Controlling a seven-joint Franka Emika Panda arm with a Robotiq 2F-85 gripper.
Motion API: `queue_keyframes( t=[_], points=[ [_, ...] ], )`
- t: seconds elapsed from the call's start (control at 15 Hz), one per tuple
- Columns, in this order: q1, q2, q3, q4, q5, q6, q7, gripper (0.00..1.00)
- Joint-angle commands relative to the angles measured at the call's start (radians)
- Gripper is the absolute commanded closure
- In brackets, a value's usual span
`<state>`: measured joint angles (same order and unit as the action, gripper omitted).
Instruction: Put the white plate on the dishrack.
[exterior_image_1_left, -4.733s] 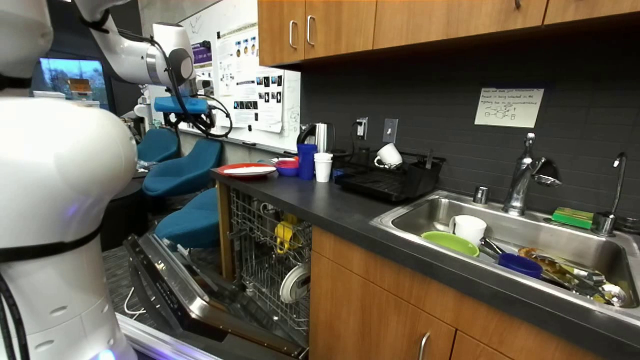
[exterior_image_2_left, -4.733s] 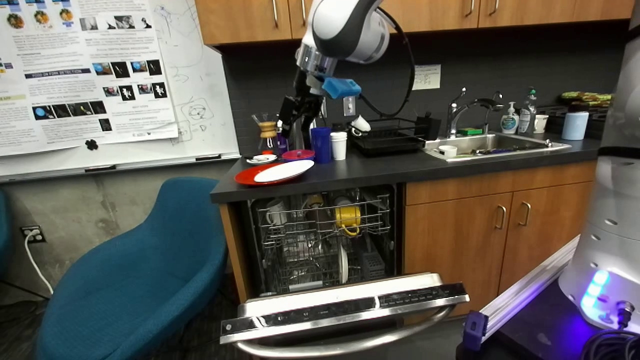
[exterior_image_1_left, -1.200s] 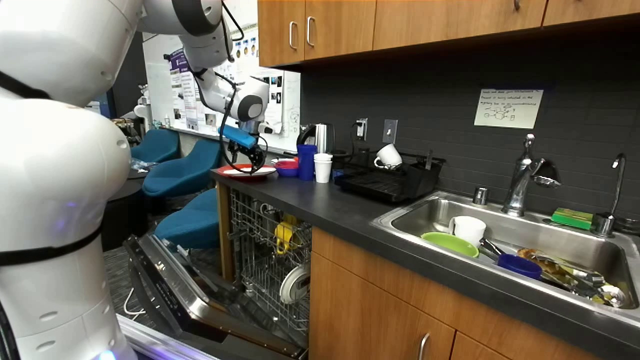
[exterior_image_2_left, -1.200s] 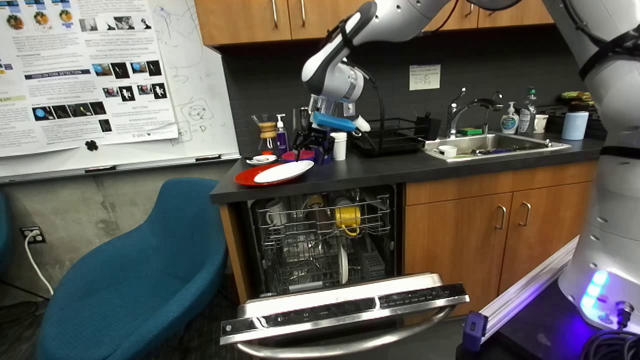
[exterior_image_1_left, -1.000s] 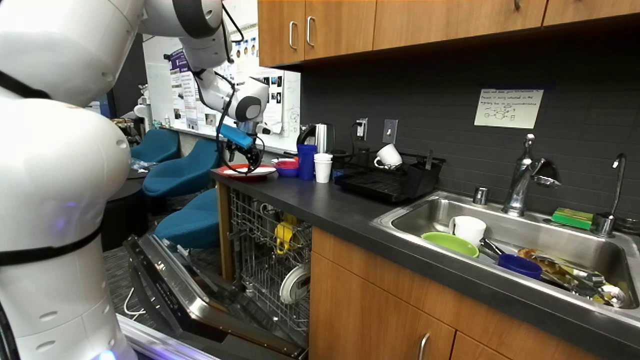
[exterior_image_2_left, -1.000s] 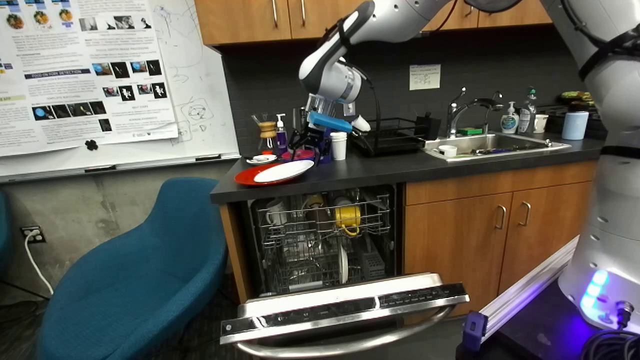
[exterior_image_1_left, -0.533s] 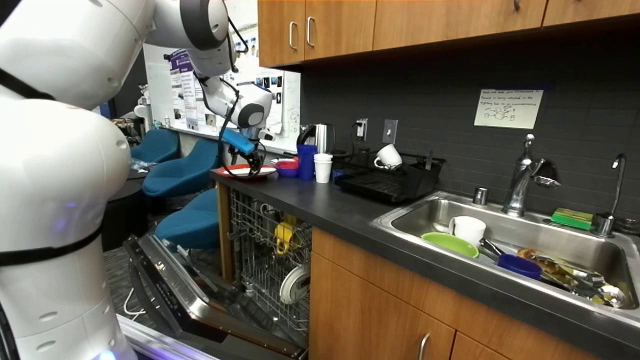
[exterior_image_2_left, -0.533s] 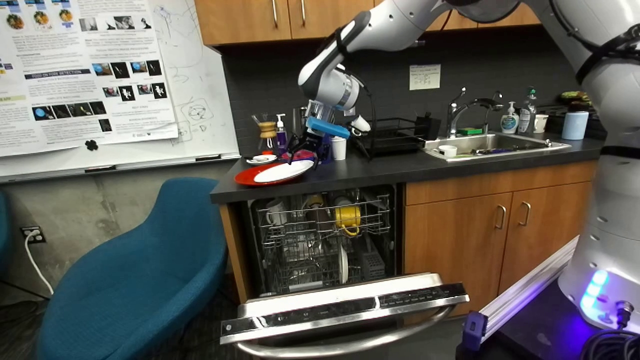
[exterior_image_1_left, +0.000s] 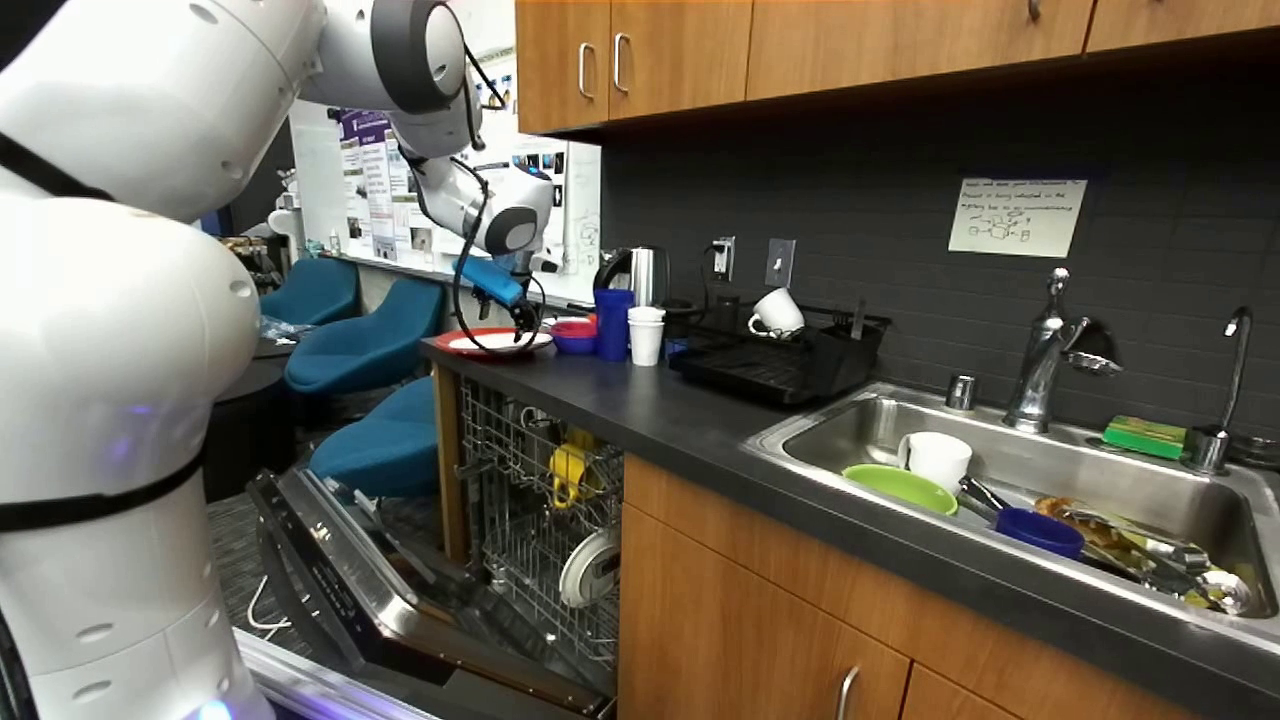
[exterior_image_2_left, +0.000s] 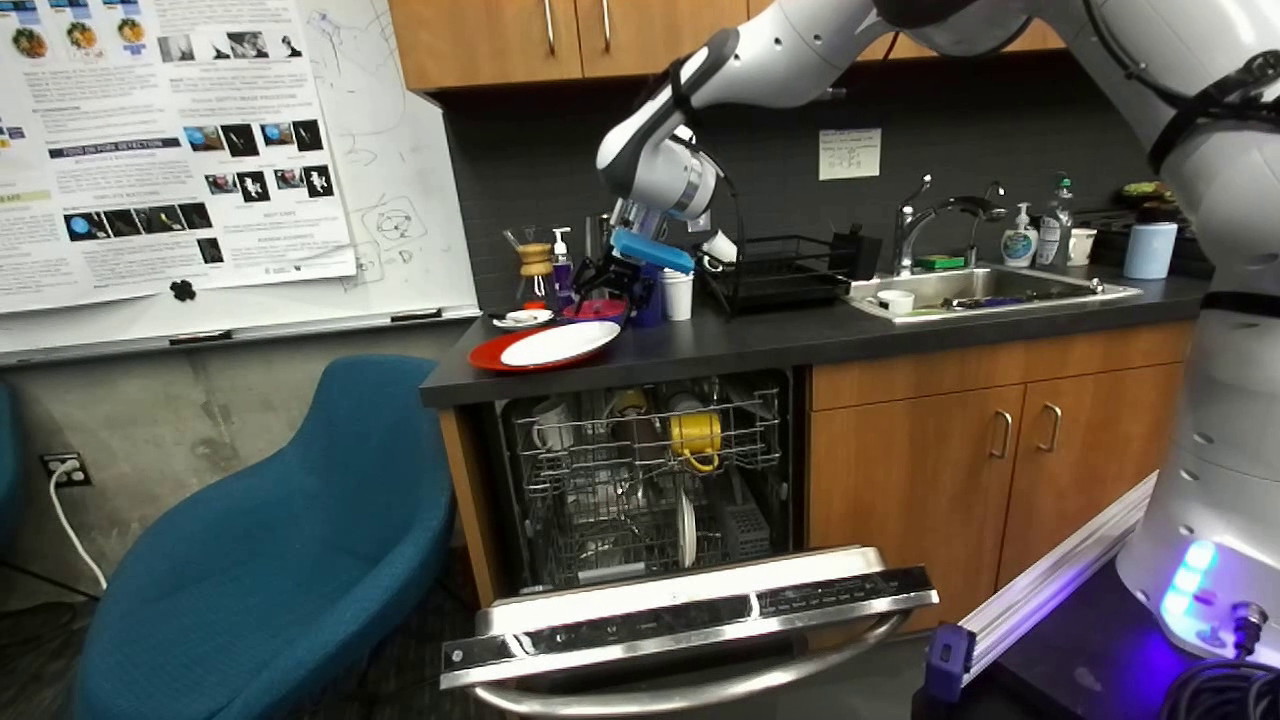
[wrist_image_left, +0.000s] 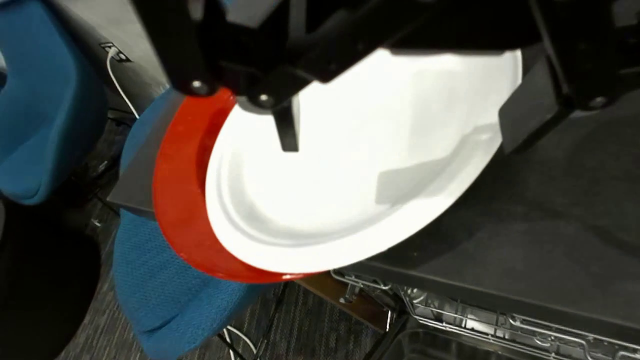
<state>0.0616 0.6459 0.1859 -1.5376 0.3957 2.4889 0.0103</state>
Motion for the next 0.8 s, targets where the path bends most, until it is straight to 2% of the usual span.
queue_keyframes(
  t=[0.0,0.73],
  points=[
    [-0.013,0.021,0.013,0.033,0.001,0.017,-0.014,0.0],
    [-0.03,0.018,-0.018,0.02,-0.051,0.037,-0.021,0.0]
  ],
)
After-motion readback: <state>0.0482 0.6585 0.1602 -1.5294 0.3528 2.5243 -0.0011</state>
